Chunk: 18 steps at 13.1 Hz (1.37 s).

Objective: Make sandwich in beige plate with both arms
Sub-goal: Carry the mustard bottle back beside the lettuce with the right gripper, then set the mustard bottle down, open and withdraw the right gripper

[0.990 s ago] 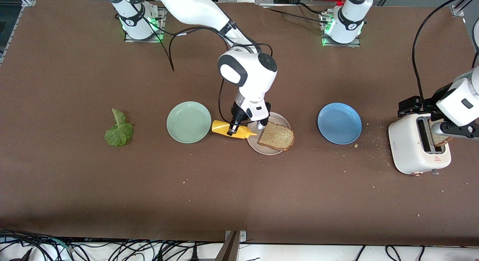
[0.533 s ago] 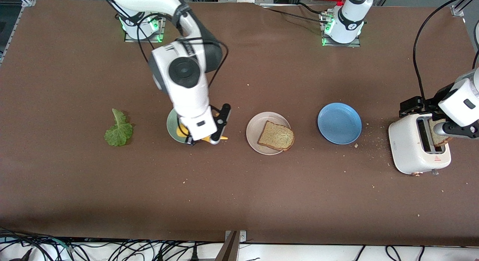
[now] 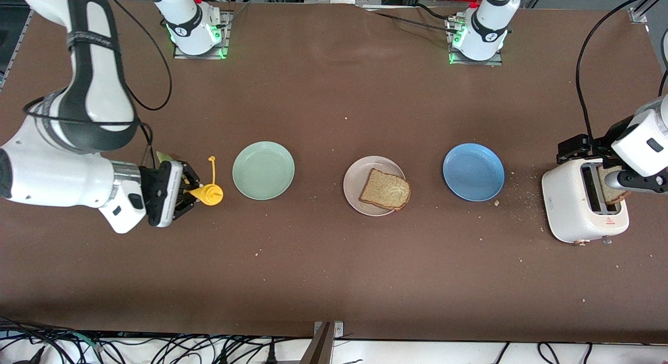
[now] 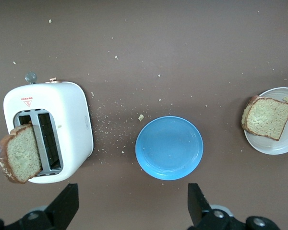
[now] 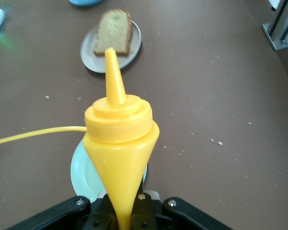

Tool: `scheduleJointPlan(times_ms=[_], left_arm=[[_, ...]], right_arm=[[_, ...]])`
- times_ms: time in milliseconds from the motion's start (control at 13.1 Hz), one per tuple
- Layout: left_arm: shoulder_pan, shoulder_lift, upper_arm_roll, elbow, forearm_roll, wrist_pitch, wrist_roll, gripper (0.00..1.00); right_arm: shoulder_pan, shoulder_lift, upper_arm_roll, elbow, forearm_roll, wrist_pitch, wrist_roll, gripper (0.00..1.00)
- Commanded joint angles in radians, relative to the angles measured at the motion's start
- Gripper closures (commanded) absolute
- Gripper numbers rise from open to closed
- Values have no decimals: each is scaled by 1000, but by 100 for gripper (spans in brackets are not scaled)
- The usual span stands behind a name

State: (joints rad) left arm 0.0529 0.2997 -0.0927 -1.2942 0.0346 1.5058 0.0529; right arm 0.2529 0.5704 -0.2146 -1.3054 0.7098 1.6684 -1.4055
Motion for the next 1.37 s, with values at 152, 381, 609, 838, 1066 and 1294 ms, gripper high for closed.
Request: scheduleJointPlan(times_ms=[152, 381, 609, 838, 1066, 1294], left_arm=[[1, -4, -4, 13, 25, -19, -8, 0], [1, -4, -4, 13, 25, -19, -8, 0], [1, -4, -4, 13, 25, -19, -8, 0], [1, -7, -4, 13, 24, -19, -8, 0], [1, -7, -4, 13, 24, -19, -8, 0], [1, -7, -4, 13, 24, -19, -7, 0]], right_arm=[[-184, -103, 12, -461, 376, -64, -470, 100], [-254, -95, 11, -621, 447, -133, -686, 100], [-290, -37, 11, -684, 458, -164, -907, 100], [-296, 3, 11, -751, 479, -164, -1058, 100], [-297, 34, 11, -758, 479, -127, -1190, 100], [-296, 65, 11, -755, 482, -119, -1230, 100]])
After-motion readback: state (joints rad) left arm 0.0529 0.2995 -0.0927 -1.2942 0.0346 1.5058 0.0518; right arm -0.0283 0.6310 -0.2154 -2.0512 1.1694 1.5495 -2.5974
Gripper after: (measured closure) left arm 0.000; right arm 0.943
